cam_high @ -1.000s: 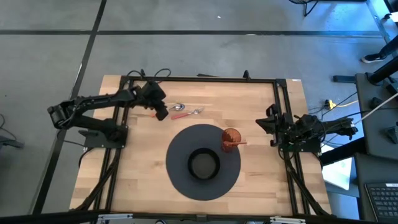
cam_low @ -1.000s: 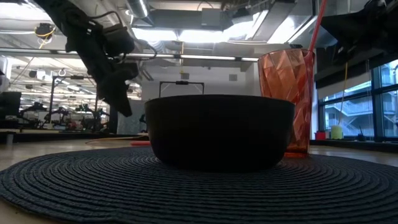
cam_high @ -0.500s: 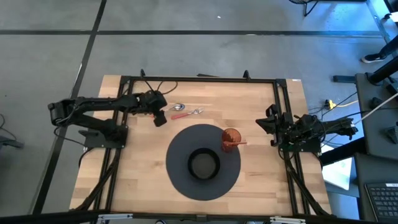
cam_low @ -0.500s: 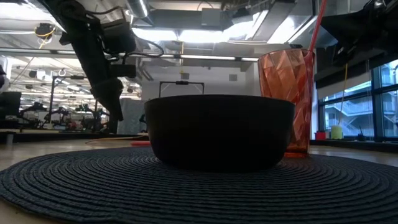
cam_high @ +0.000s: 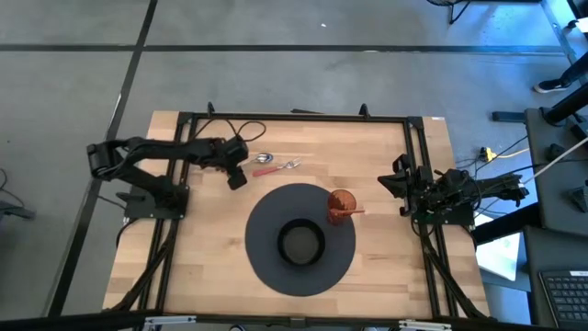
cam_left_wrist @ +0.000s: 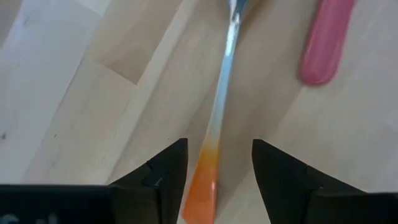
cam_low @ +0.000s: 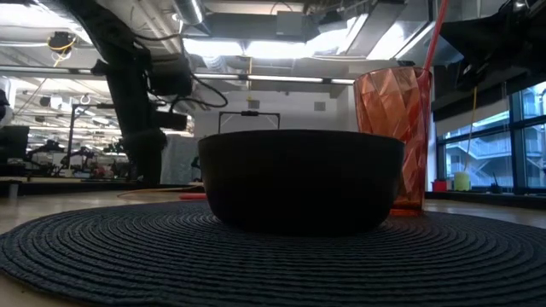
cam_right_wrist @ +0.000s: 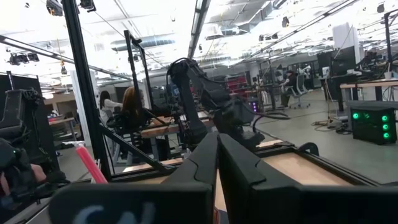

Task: Pick & Place Utensil
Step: Put the orange spoon into the black bowl on the dark blue mat

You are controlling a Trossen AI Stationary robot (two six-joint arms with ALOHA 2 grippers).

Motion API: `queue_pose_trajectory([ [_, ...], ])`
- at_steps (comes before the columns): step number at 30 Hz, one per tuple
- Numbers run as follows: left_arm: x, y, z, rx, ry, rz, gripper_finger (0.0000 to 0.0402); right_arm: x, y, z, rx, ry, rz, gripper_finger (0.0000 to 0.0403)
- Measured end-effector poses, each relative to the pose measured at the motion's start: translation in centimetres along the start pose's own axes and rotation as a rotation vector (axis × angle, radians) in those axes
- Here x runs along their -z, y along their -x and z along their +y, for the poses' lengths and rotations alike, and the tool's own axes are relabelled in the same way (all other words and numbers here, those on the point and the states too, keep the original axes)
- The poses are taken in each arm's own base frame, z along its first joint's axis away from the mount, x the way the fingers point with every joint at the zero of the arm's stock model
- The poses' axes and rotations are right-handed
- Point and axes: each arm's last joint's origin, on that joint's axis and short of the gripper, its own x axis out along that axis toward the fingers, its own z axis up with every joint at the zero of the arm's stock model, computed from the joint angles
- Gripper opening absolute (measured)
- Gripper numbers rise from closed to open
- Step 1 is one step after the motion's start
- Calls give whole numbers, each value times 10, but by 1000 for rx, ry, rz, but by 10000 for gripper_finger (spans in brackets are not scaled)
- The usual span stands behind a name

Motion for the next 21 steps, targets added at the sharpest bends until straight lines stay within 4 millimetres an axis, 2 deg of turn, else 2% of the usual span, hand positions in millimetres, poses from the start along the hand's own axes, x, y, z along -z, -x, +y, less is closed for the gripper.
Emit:
queue_pose_trajectory([
  [5,-7,-8,-1,-2,-64,-7,173,0,0,0,0,0,0,16],
  [11,-6,-24,1,-38,-75,64,173,0,0,0,0,0,0,16],
  [15,-4,-28,1,-38,-75,84,172,0,0,0,0,0,0,16],
  [18,-4,-28,1,-38,-75,85,153,0,0,0,1,0,0,16],
  [21,-4,-28,0,-32,-78,83,108,0,0,0,1,0,0,16],
])
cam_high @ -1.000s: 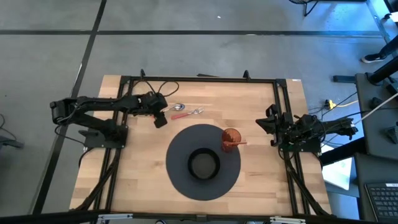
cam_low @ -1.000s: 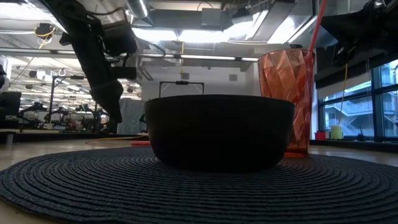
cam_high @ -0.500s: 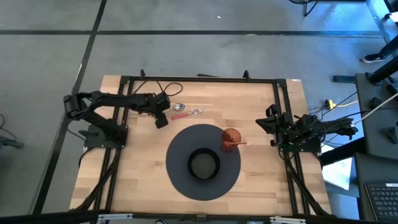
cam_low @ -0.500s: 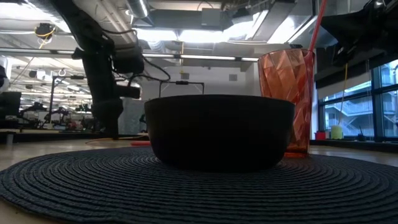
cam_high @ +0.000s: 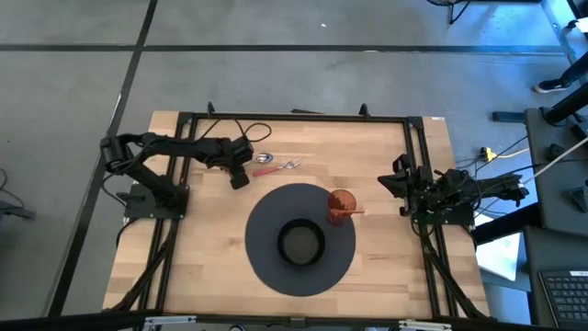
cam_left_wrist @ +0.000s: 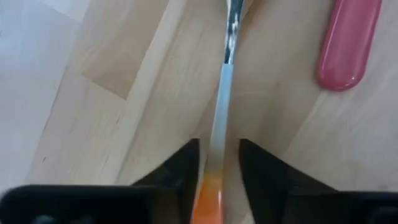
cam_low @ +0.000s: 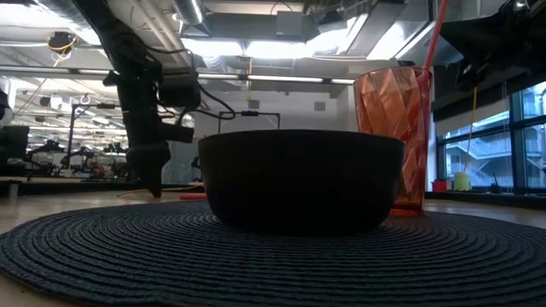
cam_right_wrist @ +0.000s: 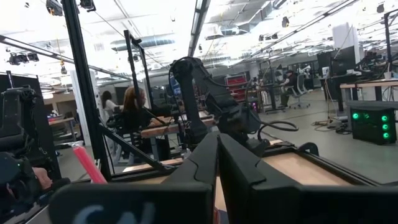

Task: Pick & Place Utensil
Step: Put the orange spoon into the black bowl on the dark blue mat

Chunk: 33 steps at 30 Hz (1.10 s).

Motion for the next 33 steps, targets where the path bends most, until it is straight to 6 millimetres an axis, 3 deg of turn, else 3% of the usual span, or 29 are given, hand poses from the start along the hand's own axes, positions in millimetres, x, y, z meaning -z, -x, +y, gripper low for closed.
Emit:
queue_pose_trajectory([
  [5,0,-1,0,-10,0,2,22,0,0,0,0,0,0,16],
  [12,0,0,1,-120,1,0,5,0,0,0,-1,-5,0,16],
  [18,2,11,1,-34,27,-35,4,0,0,0,-1,-5,0,16],
  [24,-1,40,4,81,85,-177,3,0,0,0,-1,-7,1,16],
  [33,-16,115,1,345,97,-274,3,0,0,0,-1,-7,0,16],
])
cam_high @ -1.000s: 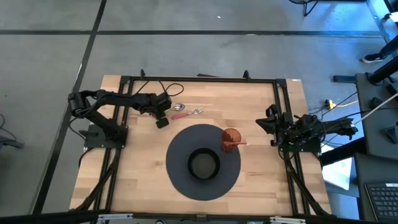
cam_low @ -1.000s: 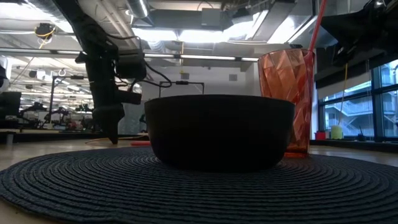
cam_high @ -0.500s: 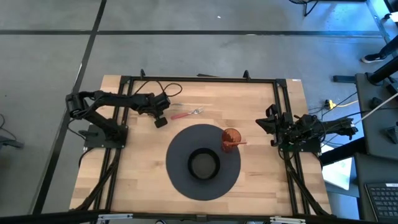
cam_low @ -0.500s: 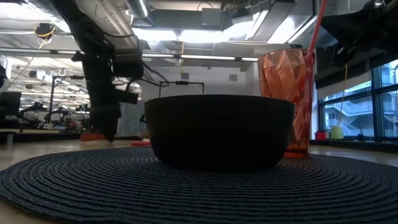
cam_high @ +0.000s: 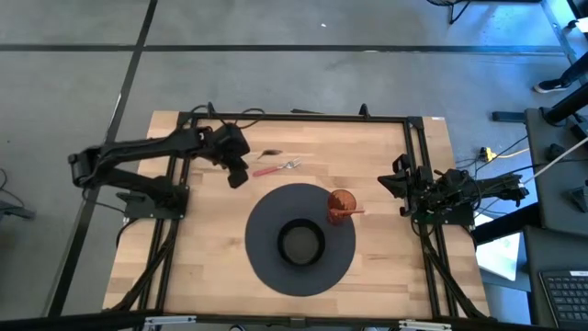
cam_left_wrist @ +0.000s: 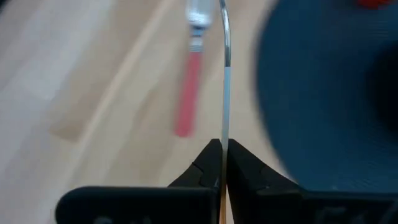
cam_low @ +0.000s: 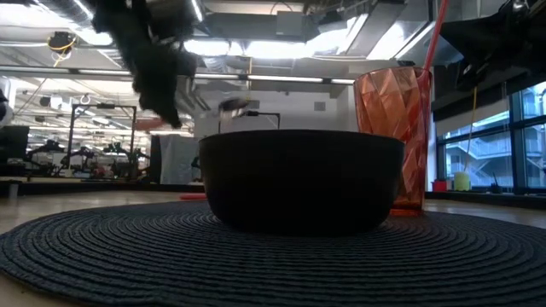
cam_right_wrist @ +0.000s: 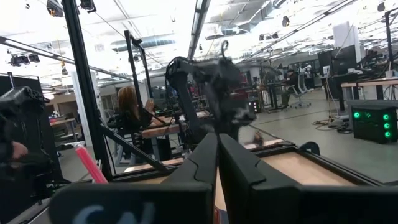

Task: Pick & Place Utensil
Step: Put the orange spoon into the black bowl on the dark blue mat

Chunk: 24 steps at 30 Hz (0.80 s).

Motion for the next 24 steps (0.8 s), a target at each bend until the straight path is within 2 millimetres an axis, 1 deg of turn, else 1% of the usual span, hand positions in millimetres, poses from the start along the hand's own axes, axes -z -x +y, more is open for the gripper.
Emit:
queue_pose_trajectory([
  [4,-17,27,-23,70,-60,74,3,0,0,0,0,3,0,16],
  [7,-28,43,-39,95,-105,143,3,0,0,0,0,3,0,16],
  [9,-39,51,-50,110,-137,173,3,0,0,0,0,4,0,16],
  [11,-47,53,-61,124,-175,220,3,0,0,0,0,7,0,16],
  [13,-56,50,-74,160,-227,265,3,0,0,0,1,7,0,16],
  [15,-63,42,-88,201,-287,314,3,0,0,0,1,7,0,16],
  [20,-76,10,-122,315,-397,416,3,0,0,0,1,7,0,16],
  [24,-79,-16,-147,355,-447,486,3,0,0,0,1,7,0,16],
])
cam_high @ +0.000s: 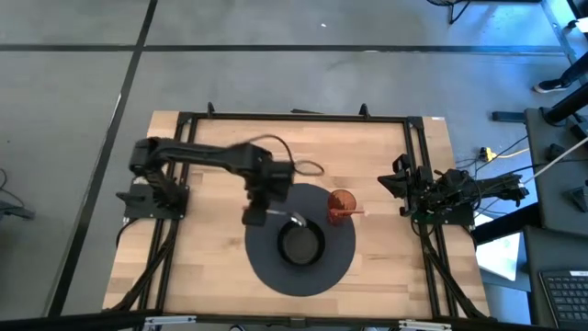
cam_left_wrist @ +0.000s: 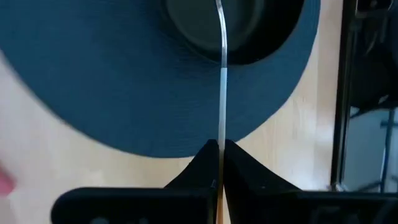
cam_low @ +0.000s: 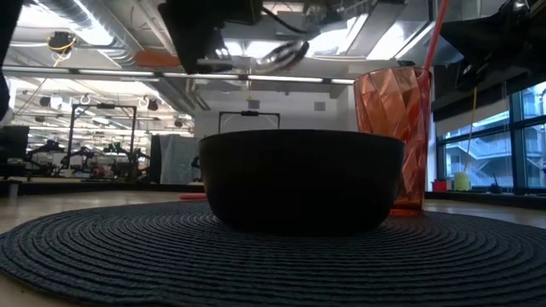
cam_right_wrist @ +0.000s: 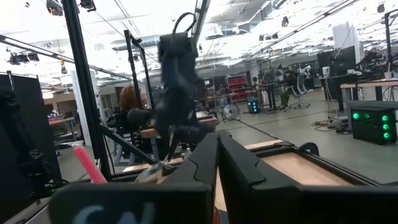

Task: Pick & Place Utensil
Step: Put the orange spoon into the black bowl on the dark blue mat

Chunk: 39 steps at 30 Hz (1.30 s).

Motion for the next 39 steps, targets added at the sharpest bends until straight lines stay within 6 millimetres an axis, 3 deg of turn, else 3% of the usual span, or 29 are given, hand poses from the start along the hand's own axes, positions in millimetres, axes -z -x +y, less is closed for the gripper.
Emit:
queue_pose_trajectory([
  [9,-33,-42,-9,-2,-90,230,3,0,0,0,0,0,0,16],
  [13,-48,-49,-4,-21,-119,347,3,0,0,0,1,0,0,16],
  [19,-75,-53,0,-62,-188,302,3,0,0,0,1,0,-1,16],
  [25,-79,-57,2,-182,-235,328,3,0,0,0,1,0,0,16],
  [35,-79,-61,-8,-565,-383,414,3,0,0,0,0,0,0,16],
  [39,-78,-63,-12,-536,-424,421,3,0,0,0,0,0,0,16],
])
